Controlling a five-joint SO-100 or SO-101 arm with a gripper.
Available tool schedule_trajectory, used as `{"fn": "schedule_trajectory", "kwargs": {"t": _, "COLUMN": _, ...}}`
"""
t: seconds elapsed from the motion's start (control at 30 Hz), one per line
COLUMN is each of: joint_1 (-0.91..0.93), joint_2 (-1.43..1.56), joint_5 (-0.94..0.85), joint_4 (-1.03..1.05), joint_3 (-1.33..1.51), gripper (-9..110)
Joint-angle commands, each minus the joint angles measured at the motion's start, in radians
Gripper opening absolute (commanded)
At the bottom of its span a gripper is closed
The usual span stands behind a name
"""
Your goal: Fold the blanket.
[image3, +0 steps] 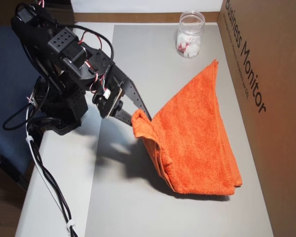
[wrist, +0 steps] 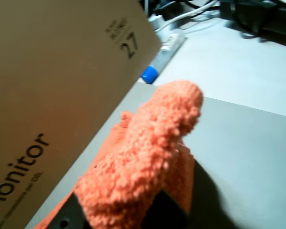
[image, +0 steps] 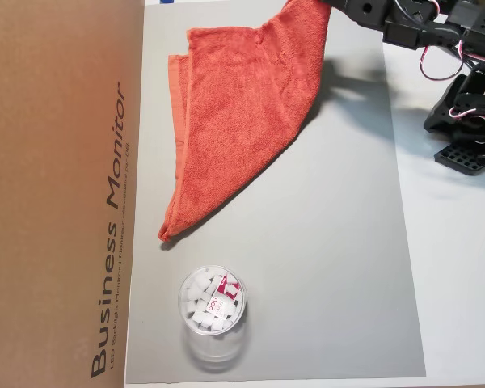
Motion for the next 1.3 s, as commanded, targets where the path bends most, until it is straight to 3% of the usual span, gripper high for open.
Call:
{"fn": "schedule_trajectory", "kwargs": {"t": 0.0, "joint_1": -0.038, "joint_2": -0.028, "joint_5": 0.012, "joint_4": -0.018, "joint_3": -0.121, "gripper": 0}}
{"fn": "schedule_trajectory", "kwargs": {"t": 0.8, "joint_1": -0.333, "joint_2": -0.364, "joint_5": -0.002, "joint_4": -0.018, "joint_3": -0.588, "gripper": 0}}
{"fn": "schedule_trajectory", "kwargs": {"t": 1.27, "joint_1": -0.472, "joint_2": -0.535, "joint_5": -0.078, "joint_4": -0.018, "joint_3": -0.709, "gripper": 0}}
